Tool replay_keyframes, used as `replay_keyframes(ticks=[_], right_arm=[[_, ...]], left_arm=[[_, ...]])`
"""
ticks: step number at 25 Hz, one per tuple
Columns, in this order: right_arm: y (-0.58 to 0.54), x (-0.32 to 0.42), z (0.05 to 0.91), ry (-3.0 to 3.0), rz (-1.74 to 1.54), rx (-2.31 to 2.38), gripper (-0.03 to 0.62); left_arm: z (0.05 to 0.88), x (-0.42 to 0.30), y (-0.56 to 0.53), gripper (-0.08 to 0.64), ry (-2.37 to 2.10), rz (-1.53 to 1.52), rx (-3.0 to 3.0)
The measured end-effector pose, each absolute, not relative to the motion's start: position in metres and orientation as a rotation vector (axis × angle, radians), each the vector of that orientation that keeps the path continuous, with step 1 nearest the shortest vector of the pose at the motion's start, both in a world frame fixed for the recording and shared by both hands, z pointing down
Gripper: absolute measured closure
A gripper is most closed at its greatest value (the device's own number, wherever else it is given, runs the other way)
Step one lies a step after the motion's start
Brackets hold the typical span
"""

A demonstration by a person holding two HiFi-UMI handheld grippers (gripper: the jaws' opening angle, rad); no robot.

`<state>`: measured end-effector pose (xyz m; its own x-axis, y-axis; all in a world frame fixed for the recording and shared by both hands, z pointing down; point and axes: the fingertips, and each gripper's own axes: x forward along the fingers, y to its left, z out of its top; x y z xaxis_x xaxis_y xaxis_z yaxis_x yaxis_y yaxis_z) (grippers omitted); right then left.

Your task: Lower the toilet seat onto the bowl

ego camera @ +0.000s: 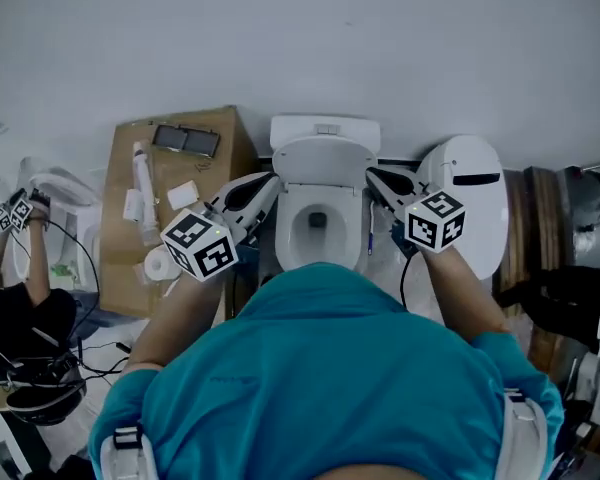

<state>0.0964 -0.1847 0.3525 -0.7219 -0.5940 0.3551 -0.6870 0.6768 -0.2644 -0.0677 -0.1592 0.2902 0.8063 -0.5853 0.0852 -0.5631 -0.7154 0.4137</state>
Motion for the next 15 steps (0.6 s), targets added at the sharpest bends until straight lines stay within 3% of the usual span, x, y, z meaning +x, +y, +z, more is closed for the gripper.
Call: replay_keyframes(ticks=[6,15], right_arm=[[-0.195,0.127,0.227,-2.775,0.401,1.212,0.594],[-0.191,0.136,0.133,-2.916,0.336,1.283,0.594]], left_arm=[[0.195,-0.078,-0.180,0.557,-0.916,-0.195,2.692],[0.112,-0.094,-0.186,0.557,-0.979,-0.272,2.783]])
